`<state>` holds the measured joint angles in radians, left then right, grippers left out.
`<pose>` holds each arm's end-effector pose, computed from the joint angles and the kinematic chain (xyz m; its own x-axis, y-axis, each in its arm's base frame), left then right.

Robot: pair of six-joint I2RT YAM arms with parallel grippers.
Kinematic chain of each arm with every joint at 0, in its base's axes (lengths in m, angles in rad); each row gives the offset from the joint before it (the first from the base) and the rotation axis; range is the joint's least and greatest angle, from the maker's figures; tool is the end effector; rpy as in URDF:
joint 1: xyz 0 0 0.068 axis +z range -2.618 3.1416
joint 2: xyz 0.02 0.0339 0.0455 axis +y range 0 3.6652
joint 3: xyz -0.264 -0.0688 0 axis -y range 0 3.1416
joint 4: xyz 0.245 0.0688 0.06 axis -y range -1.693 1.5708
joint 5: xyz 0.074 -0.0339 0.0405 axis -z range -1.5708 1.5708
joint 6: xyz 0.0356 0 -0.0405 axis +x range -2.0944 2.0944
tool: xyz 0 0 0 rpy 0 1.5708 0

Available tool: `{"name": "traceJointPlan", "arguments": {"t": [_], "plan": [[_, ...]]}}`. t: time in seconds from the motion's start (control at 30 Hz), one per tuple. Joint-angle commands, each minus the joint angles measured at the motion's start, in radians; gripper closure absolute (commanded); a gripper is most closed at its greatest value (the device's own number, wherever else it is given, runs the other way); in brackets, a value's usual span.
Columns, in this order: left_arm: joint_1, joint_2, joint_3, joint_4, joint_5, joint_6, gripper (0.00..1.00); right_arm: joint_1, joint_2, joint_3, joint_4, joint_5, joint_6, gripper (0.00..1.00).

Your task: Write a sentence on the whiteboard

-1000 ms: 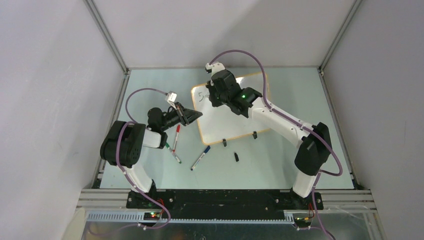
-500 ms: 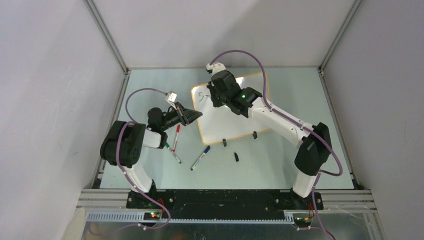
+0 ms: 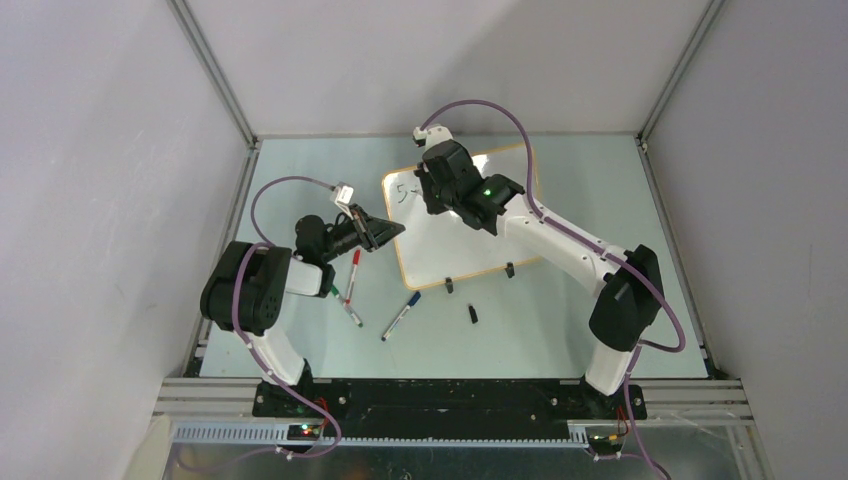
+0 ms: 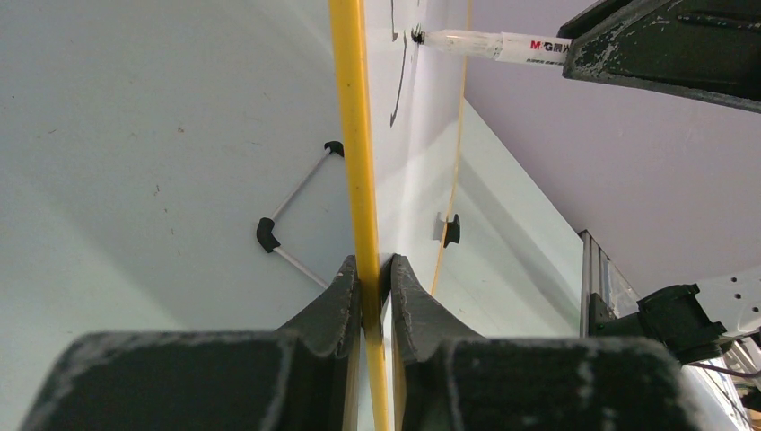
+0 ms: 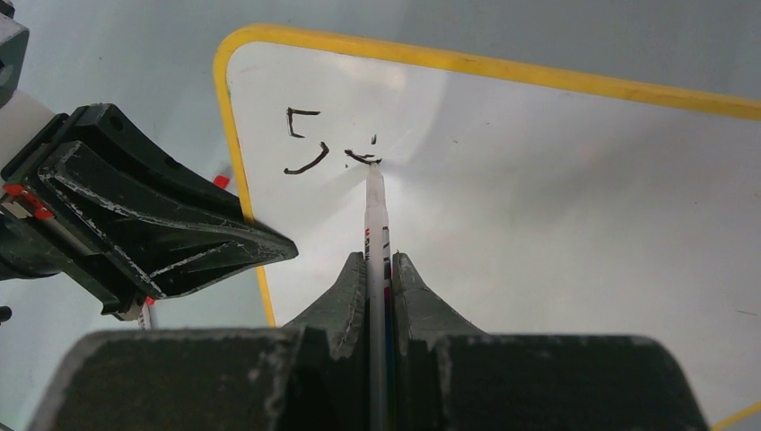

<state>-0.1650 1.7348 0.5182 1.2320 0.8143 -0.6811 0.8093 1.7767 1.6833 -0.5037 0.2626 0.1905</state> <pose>0.2944 -0.0753 0.1665 -0.5108 -0.3531 -0.7838 0.6544 0.4316 -0.6209 0.2918 0.2926 0.3479 -0.4852 -0.2440 -0.8396 -0.4674 0.8839 0.0133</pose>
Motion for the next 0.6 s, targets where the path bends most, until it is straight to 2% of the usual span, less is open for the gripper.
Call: {"name": "traceJointPlan", "arguments": {"t": [0.0, 0.57], "plan": [[0.004, 0.016, 0.008, 0.01, -0.019, 0.071, 1.0, -0.018, -0.009, 0.035, -0.002, 0.051, 0.009, 1.0], [0.003, 0.019, 0.008, 0.018, -0.017, 0.066, 1.0, -0.028, -0.022, 0.031, -0.005, 0.06, 0.013, 1.0]]}}
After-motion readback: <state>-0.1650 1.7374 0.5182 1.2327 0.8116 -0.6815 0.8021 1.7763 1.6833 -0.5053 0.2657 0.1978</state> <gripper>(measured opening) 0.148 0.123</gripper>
